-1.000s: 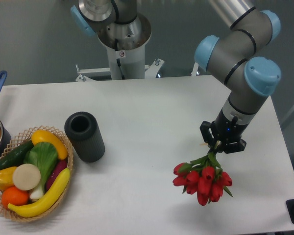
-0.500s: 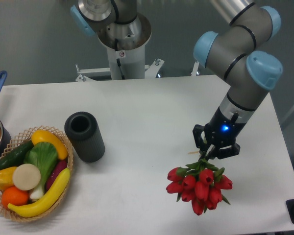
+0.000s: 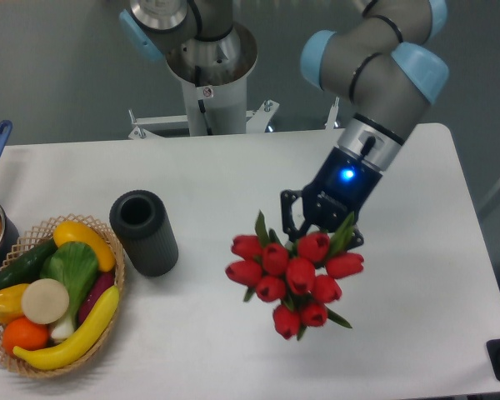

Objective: Insert the flowers into the vase
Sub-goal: 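Lift the red tulips and carry them over the black vase, then lower the tulip stems down into the black vase opening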

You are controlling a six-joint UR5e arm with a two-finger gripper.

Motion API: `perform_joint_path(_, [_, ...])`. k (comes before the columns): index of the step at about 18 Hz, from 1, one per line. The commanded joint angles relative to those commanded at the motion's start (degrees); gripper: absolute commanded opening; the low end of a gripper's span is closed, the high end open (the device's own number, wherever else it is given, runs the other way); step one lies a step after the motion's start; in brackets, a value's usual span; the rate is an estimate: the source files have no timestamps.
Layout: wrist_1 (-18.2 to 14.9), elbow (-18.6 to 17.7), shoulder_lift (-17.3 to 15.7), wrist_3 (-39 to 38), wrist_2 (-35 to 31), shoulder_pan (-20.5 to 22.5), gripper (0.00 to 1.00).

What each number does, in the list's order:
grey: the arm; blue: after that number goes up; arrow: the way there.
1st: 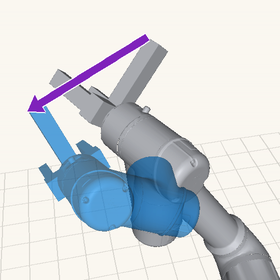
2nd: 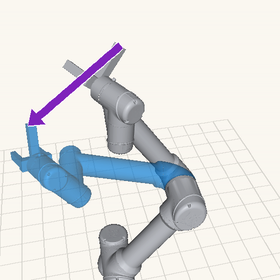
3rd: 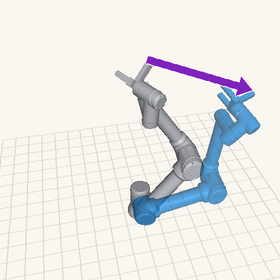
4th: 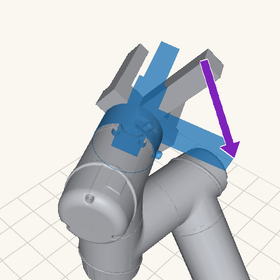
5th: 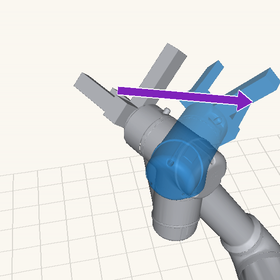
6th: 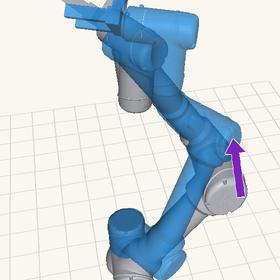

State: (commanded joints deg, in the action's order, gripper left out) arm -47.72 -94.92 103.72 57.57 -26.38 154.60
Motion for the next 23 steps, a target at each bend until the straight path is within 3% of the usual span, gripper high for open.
perform_joint_path(4, [0.0, -0.6, -2.9, -1.1, 6.0, -0.6, 0.07])
perform_joint_path(8, [0.2, -4.1, -6.2, -0.6, 8.8, -1.3, 0.07])
perform_joint_path(9, [2.6, -7.1, -7.2, -0.4, 11.2, -2.6, 0.07])
perform_joint_path(12, [4.8, -10.5, -8.3, 0.3, 16.6, -3.1, 0.07])
perform_joint_path(19, [5.0, -17.3, -11.4, 3.9, 17.6, -5.4, 0.07])
perform_joint_path(23, [5.0, -18.5, -11.6, 5.2, 17.5, -5.4, 0.08])
